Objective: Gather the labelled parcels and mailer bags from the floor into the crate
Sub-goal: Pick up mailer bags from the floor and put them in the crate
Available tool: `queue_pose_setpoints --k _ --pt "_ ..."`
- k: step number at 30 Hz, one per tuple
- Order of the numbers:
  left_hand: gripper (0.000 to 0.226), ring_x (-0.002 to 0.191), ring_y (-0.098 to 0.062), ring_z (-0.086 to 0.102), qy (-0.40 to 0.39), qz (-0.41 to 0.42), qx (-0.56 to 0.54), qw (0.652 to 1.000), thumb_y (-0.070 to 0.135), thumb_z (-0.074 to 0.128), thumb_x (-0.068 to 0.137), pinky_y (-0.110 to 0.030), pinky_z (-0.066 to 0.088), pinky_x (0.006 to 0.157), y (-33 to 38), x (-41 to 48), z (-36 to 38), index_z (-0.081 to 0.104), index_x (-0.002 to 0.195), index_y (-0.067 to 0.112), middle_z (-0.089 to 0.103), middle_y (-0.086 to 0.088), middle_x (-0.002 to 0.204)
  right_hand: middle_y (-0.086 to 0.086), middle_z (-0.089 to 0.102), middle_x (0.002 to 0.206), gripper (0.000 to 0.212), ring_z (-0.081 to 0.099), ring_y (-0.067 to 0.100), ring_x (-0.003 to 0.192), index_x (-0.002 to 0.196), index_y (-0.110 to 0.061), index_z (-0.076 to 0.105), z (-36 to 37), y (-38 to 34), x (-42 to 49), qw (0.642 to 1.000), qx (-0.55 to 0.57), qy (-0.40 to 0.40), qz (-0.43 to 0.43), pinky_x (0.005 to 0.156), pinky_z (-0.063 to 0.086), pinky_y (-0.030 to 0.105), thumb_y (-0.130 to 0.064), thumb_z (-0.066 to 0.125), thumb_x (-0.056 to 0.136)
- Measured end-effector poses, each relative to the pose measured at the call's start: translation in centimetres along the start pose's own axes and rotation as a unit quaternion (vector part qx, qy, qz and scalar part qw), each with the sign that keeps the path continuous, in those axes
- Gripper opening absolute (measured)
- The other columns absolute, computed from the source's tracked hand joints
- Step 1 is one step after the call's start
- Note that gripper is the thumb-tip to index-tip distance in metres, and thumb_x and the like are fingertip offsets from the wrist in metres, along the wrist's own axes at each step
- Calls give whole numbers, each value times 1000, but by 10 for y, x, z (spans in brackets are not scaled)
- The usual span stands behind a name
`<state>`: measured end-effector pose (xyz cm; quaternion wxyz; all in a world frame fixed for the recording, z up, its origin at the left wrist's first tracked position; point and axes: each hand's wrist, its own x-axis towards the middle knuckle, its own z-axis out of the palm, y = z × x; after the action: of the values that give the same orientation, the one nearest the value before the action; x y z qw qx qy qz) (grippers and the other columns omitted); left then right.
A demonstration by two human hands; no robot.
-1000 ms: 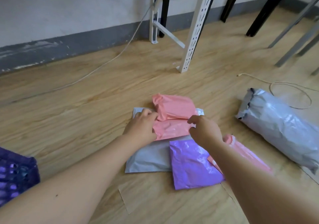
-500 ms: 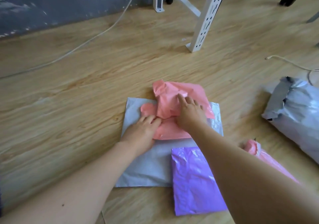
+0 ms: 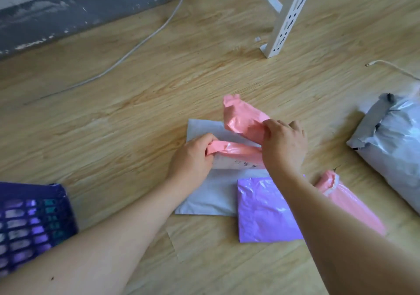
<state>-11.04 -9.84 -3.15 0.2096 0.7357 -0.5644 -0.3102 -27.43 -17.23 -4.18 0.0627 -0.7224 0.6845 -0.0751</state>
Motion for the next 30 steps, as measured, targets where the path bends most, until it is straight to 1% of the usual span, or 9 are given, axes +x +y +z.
queue_pose_setpoints --k 5,9,14,17,19,22,24,26,30 --pt "7 76 -27 55 -9 -135 -81 987 13 57 88 -35 40 66 38 -63 -94 62 91 17 60 1 74 18 66 108 32 58 37 101 113 -15 64 -107 -39 -30 973 154 -89 144 68 28 29 -9 43 90" --pt "24 68 -21 46 -2 -215 -106 971 18 55 92 -32 31 58 65 -121 -182 50 69 23 50 9 61 24 66 108 33 58 38 102 112 -7 65 -189 -73 -52 945 209 -116 225 73 36 32 -2 41 89" --pt "18 51 -18 48 76 -322 -223 917 15 47 97 -26 39 48 90 -190 -268 62 107 17 53 1 63 23 64 82 27 58 31 68 85 1 67 -257 -95 -86 850 331 -211 351 84 52 49 5 40 82" --pt "24 45 -17 41 121 -386 -256 878 18 47 98 -24 34 43 98 -224 -296 60 119 14 46 -2 60 18 62 67 29 57 23 58 68 -8 53 -292 -110 -101 773 405 -267 408 55 58 30 7 37 87" --pt "27 45 -18 40 156 -418 -297 844 20 47 98 -24 34 43 101 -244 -313 57 123 17 47 -2 64 9 54 46 29 54 18 48 65 -7 46 -316 -124 -109 739 435 -293 422 38 50 21 7 36 88" --pt "19 40 -17 49 218 -469 -352 780 23 46 97 -27 38 48 107 -276 -341 59 103 9 51 -6 64 8 41 51 30 41 16 53 62 -7 43 -347 -143 -123 723 453 -351 387 38 47 16 14 40 82" --pt "22 27 -9 48 256 -488 -390 738 21 46 97 -30 41 52 110 -295 -355 53 81 8 54 -9 51 8 44 60 25 42 14 53 67 -8 50 -362 -154 -134 707 466 -389 364 40 48 13 12 53 82" --pt "19 33 -12 52 292 -493 -442 690 13 46 97 -27 44 48 111 -315 -367 50 79 8 55 -6 44 6 54 60 14 48 12 48 76 -9 55 -374 -169 -148 691 476 -423 342 41 48 15 -1 63 85" --pt "6 54 -19 54 341 -499 -488 630 2 44 96 -16 46 33 98 -354 -385 48 97 6 56 -11 69 7 64 76 18 58 18 61 90 -10 60 -370 -197 -176 753 399 -428 300 57 49 28 -17 73 80"
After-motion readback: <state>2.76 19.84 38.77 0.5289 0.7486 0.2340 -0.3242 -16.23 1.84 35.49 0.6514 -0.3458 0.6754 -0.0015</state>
